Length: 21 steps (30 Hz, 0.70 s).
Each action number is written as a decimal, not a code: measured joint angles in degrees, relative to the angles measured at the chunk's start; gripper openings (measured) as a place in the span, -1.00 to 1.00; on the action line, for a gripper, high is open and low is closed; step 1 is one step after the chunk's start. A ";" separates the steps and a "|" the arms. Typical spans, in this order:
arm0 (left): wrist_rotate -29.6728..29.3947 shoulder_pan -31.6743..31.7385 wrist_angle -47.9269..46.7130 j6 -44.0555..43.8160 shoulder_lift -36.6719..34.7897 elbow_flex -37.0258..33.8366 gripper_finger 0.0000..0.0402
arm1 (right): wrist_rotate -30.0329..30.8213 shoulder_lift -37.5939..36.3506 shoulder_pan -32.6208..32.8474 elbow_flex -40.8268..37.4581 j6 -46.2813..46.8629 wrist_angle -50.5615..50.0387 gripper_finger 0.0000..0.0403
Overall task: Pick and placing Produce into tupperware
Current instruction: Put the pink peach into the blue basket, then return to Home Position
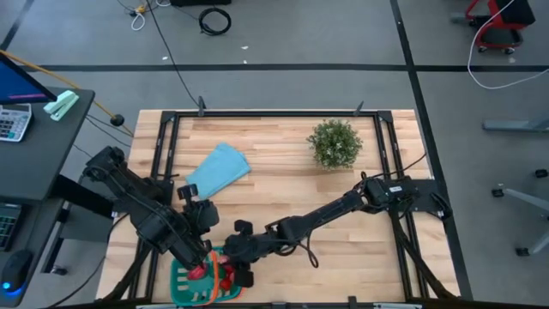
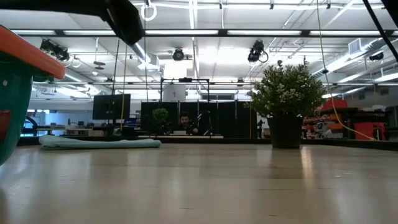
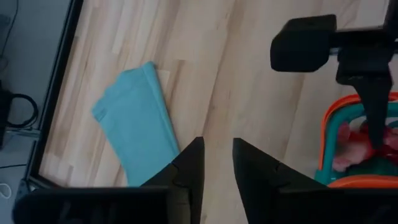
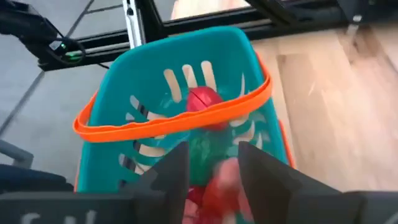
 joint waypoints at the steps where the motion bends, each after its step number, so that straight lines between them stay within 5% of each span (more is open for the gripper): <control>1: 0.00 0.00 0.00 0.02 0.00 0.00 -0.55 | -0.15 0.00 0.01 0.00 0.56 -0.48 -0.24; 9: 0.00 0.04 0.01 0.00 0.02 0.00 -0.62 | -1.95 -3.43 0.52 -0.20 1.21 -13.83 -0.07; 16: 1.44 -0.14 0.00 0.00 -0.10 0.00 -0.71 | -2.00 -18.94 1.42 -0.09 7.00 -46.51 -0.08; 21: 2.07 -0.98 -0.01 5.87 -2.97 0.02 -0.77 | 1.87 -33.11 6.21 -0.04 10.38 -59.51 -0.07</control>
